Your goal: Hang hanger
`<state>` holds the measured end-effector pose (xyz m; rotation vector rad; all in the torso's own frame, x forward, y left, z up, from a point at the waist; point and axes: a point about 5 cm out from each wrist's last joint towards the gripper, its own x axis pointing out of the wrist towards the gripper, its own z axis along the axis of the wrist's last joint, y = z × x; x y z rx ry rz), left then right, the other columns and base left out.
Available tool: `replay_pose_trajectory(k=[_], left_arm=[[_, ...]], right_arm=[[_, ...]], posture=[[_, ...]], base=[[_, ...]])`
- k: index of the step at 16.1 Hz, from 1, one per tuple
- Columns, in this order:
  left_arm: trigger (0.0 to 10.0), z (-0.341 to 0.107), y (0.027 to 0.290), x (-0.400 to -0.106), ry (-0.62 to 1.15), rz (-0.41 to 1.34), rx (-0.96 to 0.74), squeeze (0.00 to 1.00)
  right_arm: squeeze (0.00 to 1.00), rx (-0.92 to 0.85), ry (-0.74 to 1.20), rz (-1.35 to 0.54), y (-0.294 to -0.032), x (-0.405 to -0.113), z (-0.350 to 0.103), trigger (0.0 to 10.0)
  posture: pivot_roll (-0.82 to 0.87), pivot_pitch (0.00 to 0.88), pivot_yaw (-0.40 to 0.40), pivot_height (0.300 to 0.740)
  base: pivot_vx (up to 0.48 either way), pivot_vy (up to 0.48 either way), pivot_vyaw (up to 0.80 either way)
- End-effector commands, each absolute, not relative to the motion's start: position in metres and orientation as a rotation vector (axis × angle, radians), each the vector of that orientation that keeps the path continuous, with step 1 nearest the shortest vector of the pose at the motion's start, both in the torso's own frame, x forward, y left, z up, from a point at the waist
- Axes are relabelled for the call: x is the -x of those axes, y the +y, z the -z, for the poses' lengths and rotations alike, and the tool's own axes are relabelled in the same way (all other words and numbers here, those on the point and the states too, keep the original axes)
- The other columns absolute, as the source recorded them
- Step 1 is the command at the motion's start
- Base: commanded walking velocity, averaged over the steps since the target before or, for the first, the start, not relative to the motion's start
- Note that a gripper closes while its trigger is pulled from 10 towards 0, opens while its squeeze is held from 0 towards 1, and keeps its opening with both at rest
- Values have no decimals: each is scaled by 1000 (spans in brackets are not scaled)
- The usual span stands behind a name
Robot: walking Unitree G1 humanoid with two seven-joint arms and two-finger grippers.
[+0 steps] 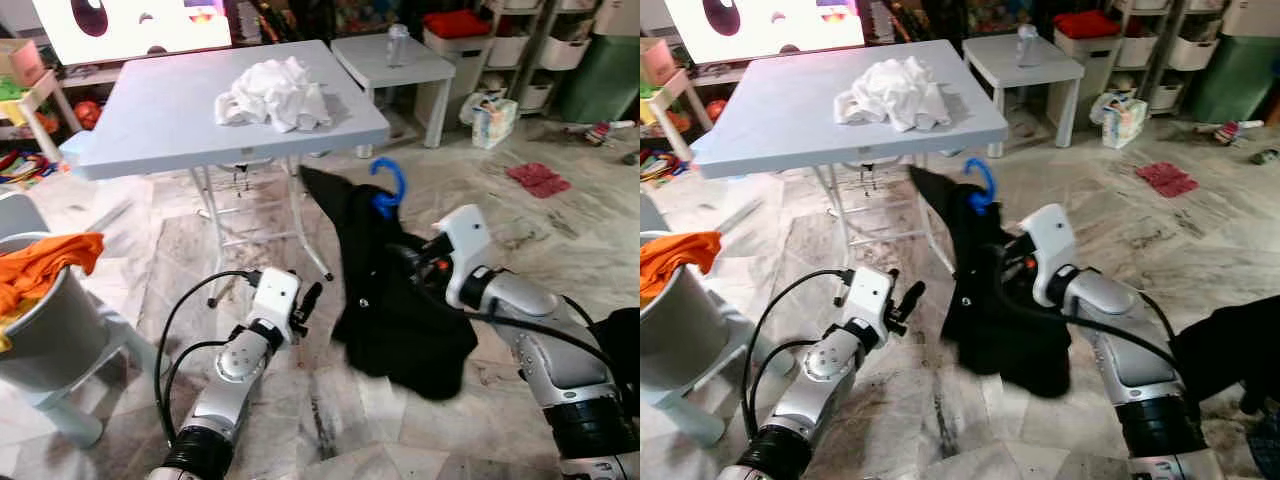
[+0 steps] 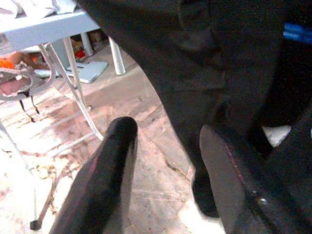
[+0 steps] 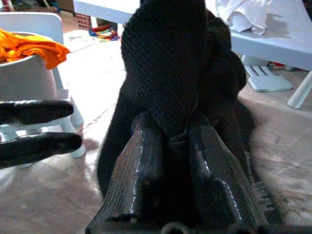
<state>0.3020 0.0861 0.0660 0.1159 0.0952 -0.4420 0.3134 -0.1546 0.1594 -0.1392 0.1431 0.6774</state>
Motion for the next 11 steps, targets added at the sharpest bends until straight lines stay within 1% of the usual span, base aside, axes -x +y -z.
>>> replay_pose_trajectory(k=[1, 3, 4, 5, 6, 7, 11], left_arm=[[10000, -73, 95, -309, 80, 408, -138, 1000], [10000, -75, 96, -313, 77, 389, -151, 1000], [10000, -78, 96, -316, 67, 382, -157, 898], [10000, -81, 95, -319, 59, 377, -164, 0], [10000, -82, 94, -320, 55, 377, -167, 0], [10000, -88, 84, -323, 26, 399, -167, 0], [10000, -92, 69, -325, 11, 431, -154, 0]], right_arm=[[0, 106, 90, -723, -147, -314, -175, 10000], [0, 61, 107, -724, -145, -315, -177, 10000], [0, 40, 110, -732, -144, -314, -181, 10000], [0, 35, 113, -746, -142, -311, -183, 10000], [0, 35, 113, -749, -142, -310, -183, 10000], [0, 22, 119, -751, -140, -308, -183, 10000], [0, 0, 149, -780, -129, -299, -176, 10000]], posture=[[-53, 0, 34, 740], [-53, 0, 36, 740], [-52, 0, 36, 740], [-54, 0, 34, 740], [-57, 0, 34, 740], [-62, 0, 37, 740], [-64, 0, 40, 740]], base=[[0, 0, 0], [0, 0, 0], [0, 0, 0], [0, 0, 0], [0, 0, 0], [0, 0, 0], [0, 0, 0]])
